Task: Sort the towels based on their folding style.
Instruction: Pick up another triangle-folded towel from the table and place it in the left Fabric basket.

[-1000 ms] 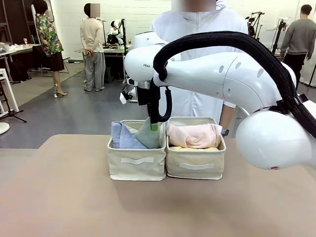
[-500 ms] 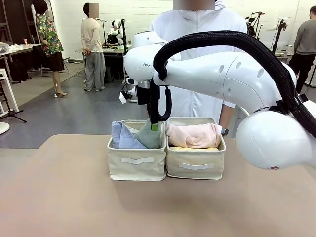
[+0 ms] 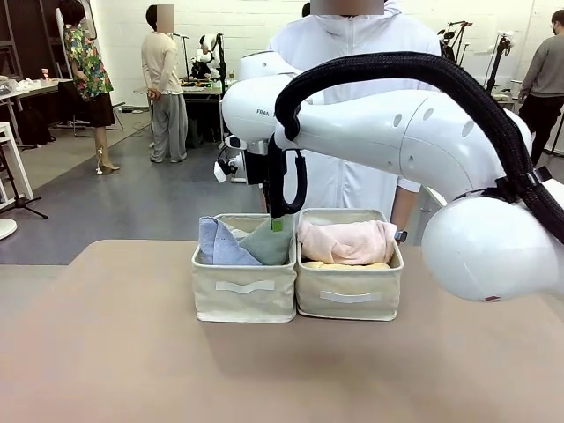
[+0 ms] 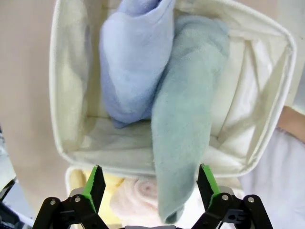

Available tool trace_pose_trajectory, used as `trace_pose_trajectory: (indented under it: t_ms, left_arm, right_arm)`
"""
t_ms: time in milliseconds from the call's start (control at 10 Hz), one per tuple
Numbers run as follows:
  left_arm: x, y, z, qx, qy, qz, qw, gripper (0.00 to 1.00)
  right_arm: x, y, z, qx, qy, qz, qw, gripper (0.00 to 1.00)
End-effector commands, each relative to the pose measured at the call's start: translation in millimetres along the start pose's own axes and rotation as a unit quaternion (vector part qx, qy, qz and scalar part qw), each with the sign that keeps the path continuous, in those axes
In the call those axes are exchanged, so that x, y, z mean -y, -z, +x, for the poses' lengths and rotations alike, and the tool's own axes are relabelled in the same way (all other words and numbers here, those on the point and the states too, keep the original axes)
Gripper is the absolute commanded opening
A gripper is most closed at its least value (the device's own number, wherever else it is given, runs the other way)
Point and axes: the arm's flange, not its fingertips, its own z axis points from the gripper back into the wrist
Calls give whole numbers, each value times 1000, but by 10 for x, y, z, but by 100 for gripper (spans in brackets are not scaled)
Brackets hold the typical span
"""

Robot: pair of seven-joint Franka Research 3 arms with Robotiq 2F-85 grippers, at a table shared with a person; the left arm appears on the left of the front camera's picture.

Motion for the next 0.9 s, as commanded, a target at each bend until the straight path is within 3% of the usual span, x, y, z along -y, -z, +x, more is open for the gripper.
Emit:
trace_pose_trajectory:
  t_ms: [0, 200, 400, 600, 800]
  left_arm:
    - [-3, -22, -4, 7, 14, -2, 1000, 100]
    - [-3, -22, -4, 7, 14, -2, 1000, 100]
    - [-3, -22, -4, 7, 14, -2, 1000, 100]
    - [-3, -22, -4, 7, 14, -2, 1000, 100]
    - [-3, -22, -4, 7, 14, -2, 1000, 100]
  right_arm:
    - [-382, -439, -476, -21, -3, 32, 999, 100]
    - [-1203, -543, -1357, 16, 112, 35, 993, 100]
    - [-1924, -426, -1875, 46, 203, 40, 977, 100]
    - [-2415, -207, -2340, 86, 272, 53, 957, 100]
    - [-2541, -5, -2667, 119, 303, 54, 944, 100]
